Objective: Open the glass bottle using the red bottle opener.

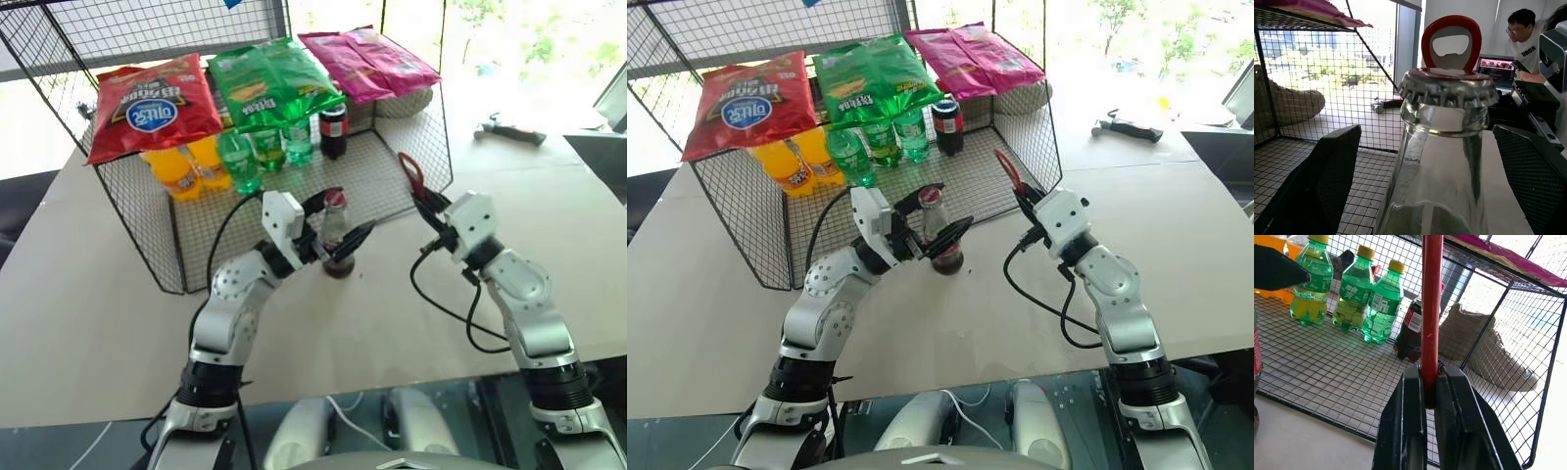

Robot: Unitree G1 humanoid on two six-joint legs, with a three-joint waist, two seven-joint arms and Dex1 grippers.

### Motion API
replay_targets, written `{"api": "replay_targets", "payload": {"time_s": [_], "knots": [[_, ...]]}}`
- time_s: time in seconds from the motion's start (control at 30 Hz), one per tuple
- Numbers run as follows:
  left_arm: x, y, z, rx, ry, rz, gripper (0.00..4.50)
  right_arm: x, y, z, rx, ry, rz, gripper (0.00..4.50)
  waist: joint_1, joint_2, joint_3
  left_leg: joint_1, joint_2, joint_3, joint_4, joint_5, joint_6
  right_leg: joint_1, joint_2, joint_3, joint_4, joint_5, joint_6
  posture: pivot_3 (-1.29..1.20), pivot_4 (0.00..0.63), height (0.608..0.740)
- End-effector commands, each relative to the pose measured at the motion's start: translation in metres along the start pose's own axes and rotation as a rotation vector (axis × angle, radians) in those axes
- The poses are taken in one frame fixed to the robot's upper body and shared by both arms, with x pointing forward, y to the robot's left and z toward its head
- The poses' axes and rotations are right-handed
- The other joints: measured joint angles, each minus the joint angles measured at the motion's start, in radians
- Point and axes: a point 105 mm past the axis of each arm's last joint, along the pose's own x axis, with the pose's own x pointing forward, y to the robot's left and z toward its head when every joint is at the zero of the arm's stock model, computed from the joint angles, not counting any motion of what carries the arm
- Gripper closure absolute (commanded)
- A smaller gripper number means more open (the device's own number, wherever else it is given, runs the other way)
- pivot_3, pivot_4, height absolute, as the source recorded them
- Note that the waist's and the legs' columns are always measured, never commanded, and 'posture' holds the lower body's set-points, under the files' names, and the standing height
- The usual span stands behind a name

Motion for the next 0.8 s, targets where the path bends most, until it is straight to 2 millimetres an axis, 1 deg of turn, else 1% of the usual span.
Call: {"api": "replay_targets", "payload": {"time_s": [0.03,0.17,0.37,0.47,0.53,0.57,0.67,0.7,0.73,0.8], "knots": [[0.002,-0.004,0.015,0.062,-0.053,-0.026,0.04,0.003,-0.004,0.016,-0.031,-0.066,-0.007,4.5,0.0,0.0,0.0,0.0,0.0,0.0,0.0,0.0,0.0,0.0,0.0,0.0,0.0,0.0,0.0,0.0,0.15,0.735],[0.0,-0.004,0.014,0.075,-0.048,-0.026,0.04,0.005,-0.006,0.018,-0.011,-0.078,-0.024,4.5,0.0,0.0,0.0,0.0,0.0,0.0,0.0,0.0,0.0,0.0,0.0,0.0,0.0,0.0,0.0,0.0,0.15,0.735],[-0.003,-0.006,0.005,0.087,-0.009,-0.037,0.04,0.008,-0.007,0.021,-0.01,-0.088,-0.027,4.5,0.0,0.0,0.0,0.0,0.0,0.0,0.0,0.0,0.0,0.0,0.0,0.0,0.0,0.0,0.0,0.0,0.15,0.735],[-0.004,-0.005,0.005,0.086,-0.011,-0.03,0.04,0.008,-0.006,0.021,-0.011,-0.088,-0.023,4.5,0.001,0.0,0.0,0.0,0.0,0.0,0.0,0.0,0.0,0.0,0.0,0.0,0.0,0.0,0.0,0.0,0.15,0.735],[-0.004,-0.004,0.005,0.082,-0.018,-0.026,0.59,0.008,-0.005,0.02,-0.012,-0.087,-0.021,4.5,0.0,0.0,0.0,0.0,0.0,0.0,0.0,0.0,0.0,0.0,0.0,0.0,0.0,0.0,0.0,0.0,0.15,0.735],[-0.004,-0.004,0.005,0.083,-0.019,-0.024,0.79,0.008,-0.005,0.02,-0.012,-0.087,-0.02,4.5,0.0,0.0,0.0,0.0,0.0,0.0,0.0,0.0,0.0,0.0,0.0,0.0,0.0,0.0,0.0,0.0,0.15,0.735],[-0.004,-0.002,0.007,0.083,-0.029,-0.014,2.2,0.007,-0.005,0.019,-0.013,-0.085,-0.02,4.5,0.0,0.0,0.0,0.0,0.0,0.0,0.0,0.0,0.0,0.0,0.0,0.0,0.0,0.0,0.0,0.0,0.15,0.735],[-0.005,-0.002,0.007,0.083,-0.029,-0.014,2.56,0.007,-0.005,0.019,-0.013,-0.084,-0.019,4.5,0.001,0.0,0.0,0.0,0.0,0.0,0.0,0.0,0.0,0.0,0.0,0.0,0.0,0.0,0.0,0.0,0.15,0.735],[-0.005,-0.002,0.007,0.084,-0.027,-0.015,2.84,0.007,-0.005,0.019,-0.013,-0.084,-0.019,4.5,0.0,0.0,-0.001,0.0,0.0,0.0,0.0,0.0,0.0,0.0,0.0,0.0,0.0,0.0,0.0,0.0,0.15,0.735],[-0.005,-0.002,0.007,0.086,-0.027,-0.013,2.88,0.007,-0.005,0.019,-0.014,-0.084,-0.018,4.5,0.0,0.0,-0.001,0.001,0.0,0.0,0.0,0.0,0.0,0.0,0.0,0.0,0.0,0.0,0.0,0.0,0.15,0.735]]}}
